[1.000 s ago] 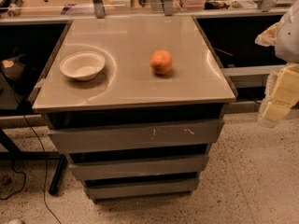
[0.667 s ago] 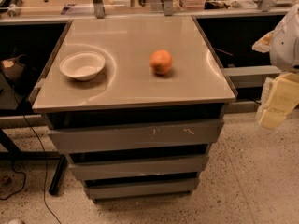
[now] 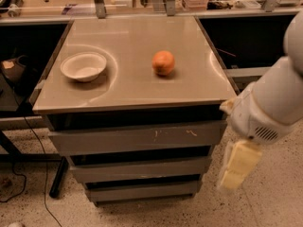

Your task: Open bottom drawer

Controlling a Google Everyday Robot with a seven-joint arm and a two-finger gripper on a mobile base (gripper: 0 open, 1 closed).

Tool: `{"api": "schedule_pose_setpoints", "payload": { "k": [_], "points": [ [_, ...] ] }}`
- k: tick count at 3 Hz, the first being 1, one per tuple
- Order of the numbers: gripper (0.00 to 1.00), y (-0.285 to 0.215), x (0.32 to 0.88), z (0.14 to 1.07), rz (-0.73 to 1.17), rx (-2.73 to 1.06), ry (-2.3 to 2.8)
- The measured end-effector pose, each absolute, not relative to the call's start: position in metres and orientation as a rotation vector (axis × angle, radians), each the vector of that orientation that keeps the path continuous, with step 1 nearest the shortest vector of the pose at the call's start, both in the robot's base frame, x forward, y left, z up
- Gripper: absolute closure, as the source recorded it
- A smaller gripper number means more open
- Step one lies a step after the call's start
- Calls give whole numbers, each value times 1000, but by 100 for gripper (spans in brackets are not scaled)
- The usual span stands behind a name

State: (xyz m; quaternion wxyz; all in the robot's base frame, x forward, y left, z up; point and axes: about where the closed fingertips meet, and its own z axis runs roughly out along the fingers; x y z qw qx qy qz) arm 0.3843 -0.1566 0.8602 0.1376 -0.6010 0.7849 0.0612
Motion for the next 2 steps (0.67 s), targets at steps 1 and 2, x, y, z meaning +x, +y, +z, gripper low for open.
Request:
{"api": "schedule_pose_setpoints", "payload": {
  "k": [1,2],
  "points": [
    [0,-134,359,780,330,-1757,2328],
    [0,-136,343,757,353,-1779,2364]
  ]
}}
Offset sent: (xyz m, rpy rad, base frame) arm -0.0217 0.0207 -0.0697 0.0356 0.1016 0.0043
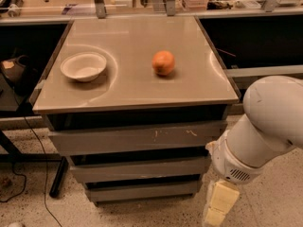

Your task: Open bottom drawer

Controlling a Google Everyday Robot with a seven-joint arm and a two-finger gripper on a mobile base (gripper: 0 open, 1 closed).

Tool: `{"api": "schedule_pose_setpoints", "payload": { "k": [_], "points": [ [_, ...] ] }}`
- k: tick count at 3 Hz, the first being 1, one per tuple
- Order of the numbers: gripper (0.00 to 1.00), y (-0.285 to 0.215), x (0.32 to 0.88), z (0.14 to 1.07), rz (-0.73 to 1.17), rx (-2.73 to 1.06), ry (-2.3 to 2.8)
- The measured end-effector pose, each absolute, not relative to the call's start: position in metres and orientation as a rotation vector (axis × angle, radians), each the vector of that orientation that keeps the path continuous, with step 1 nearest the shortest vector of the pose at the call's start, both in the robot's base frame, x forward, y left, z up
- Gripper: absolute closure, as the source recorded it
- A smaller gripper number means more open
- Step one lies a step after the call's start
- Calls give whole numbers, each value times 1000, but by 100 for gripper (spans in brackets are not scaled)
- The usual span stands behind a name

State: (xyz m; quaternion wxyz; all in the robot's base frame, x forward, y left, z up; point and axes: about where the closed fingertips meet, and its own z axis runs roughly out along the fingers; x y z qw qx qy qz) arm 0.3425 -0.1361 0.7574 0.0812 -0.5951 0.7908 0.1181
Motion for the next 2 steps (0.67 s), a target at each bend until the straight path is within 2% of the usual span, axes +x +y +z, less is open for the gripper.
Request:
{"api": "schedule_pose_setpoints", "payload": {
  "k": [1,2],
  "points": [
    [0,-135,340,754,363,-1766,2370],
    [0,-119,324,711,489,-1729,2401]
  ]
}}
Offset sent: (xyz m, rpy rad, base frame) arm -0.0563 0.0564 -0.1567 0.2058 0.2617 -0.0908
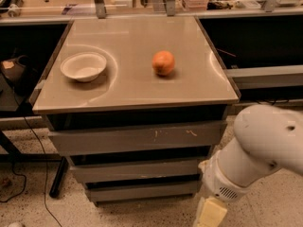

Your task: Open bottom drawer

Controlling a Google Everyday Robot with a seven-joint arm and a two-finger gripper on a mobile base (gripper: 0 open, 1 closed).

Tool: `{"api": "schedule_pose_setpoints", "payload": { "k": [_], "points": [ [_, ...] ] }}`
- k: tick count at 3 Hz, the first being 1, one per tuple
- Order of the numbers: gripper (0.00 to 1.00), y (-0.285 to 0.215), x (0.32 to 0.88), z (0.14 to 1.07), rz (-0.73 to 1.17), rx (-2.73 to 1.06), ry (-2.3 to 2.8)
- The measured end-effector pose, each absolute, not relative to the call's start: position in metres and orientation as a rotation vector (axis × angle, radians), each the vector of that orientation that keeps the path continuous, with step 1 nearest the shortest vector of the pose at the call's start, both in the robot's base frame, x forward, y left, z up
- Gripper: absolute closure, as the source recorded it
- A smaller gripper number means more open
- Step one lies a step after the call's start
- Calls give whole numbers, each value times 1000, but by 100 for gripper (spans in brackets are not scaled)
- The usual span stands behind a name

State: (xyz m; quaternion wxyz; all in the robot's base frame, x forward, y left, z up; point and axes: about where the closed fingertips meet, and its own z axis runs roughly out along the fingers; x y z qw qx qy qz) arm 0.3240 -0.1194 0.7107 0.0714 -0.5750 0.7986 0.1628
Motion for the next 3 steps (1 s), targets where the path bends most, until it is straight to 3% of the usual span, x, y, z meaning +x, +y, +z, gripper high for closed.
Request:
{"api": "schedule_pose_setpoints", "payload": {
  "k": [2,3],
  "points": [
    [0,-66,324,545,787,-1604,2448],
    [0,-66,324,545,787,-1604,2448]
  ]
}}
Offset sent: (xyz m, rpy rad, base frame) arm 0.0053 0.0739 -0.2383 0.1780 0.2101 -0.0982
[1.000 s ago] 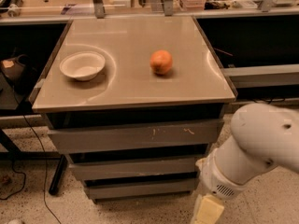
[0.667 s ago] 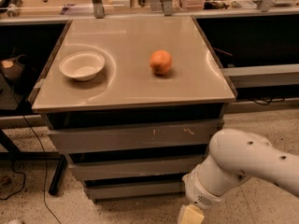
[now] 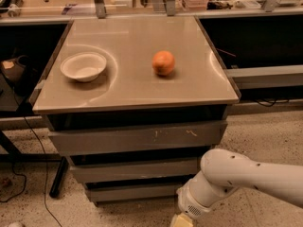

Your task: Open bottom drawer

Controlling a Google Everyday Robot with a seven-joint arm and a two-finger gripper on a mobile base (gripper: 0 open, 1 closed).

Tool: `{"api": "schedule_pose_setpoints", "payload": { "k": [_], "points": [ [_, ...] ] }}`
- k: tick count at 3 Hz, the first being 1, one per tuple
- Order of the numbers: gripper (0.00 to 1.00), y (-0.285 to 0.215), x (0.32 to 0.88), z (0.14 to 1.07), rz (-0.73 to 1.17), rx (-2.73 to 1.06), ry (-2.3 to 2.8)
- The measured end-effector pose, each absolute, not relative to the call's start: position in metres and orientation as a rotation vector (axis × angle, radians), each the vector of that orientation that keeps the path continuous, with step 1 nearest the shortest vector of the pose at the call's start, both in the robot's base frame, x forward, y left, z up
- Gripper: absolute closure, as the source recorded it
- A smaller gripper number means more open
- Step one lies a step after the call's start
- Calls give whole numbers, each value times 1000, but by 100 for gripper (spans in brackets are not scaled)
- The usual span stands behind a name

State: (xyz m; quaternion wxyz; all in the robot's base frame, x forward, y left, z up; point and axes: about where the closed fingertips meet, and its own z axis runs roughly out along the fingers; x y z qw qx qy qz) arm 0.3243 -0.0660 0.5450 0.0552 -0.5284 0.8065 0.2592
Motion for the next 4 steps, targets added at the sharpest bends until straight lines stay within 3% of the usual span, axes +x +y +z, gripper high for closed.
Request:
{"api": "schedule_pose_setpoints", "payload": {
  "k": [2,4],
  "points": [
    [0,-63,339,500,786,-1649,2429],
    [0,-76,385,396,754,-1605,2424]
  ]
}}
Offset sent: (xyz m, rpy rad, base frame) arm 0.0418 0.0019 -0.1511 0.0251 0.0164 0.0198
